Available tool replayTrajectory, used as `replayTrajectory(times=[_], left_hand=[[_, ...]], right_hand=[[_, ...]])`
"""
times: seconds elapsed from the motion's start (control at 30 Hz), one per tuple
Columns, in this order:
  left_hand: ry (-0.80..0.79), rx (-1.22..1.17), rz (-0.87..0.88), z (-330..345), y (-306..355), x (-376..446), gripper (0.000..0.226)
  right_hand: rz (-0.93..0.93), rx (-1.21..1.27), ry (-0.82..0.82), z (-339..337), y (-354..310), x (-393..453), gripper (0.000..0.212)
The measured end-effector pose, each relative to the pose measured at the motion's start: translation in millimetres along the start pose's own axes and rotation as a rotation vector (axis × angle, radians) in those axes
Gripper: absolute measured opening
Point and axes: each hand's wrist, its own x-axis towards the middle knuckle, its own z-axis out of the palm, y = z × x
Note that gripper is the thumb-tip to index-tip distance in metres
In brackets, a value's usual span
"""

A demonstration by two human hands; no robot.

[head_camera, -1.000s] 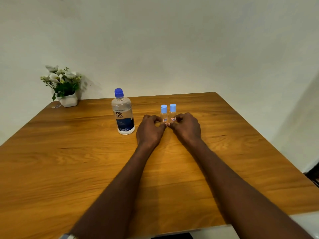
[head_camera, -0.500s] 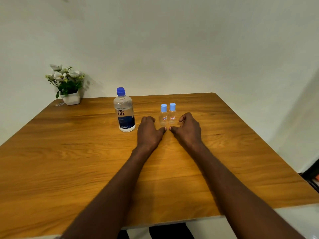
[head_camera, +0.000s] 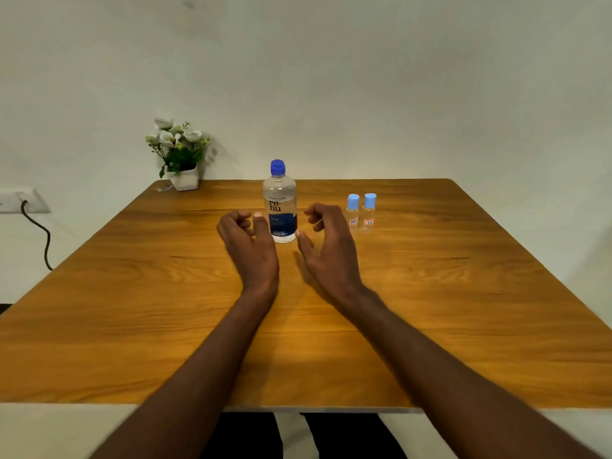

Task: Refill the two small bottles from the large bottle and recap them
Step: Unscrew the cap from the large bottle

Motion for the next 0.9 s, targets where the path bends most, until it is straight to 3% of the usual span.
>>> replayTrajectory(times=[0.13,0.27,0.37,0.6,0.77,0.9], left_hand=[[-0.03,-0.177,-0.087,4,-11,29,0.044],[-0.154,-0.167,0.116,12,-13,51,0.05],[-0.189,-0.126,0.252,17,-2,75,0.053],[-0.472,-0.035,0.35,22,17,94,0.046],[-0.369,0.017,0.424,35,18,89,0.024],[-0.298,-0.147,0.364,32,25,91,0.021]], right_hand=[[0.092,0.059,-0.026,41,5,32,0.074],[0.043,0.008,-0.044,64,20,50,0.092],[0.122,0.047,-0.079,70,29,57,0.104],[0.143,0.115,-0.095,69,30,55,0.093],[0.112,0.16,-0.082,67,26,55,0.081],[0.122,0.174,-0.089,68,25,55,0.08]])
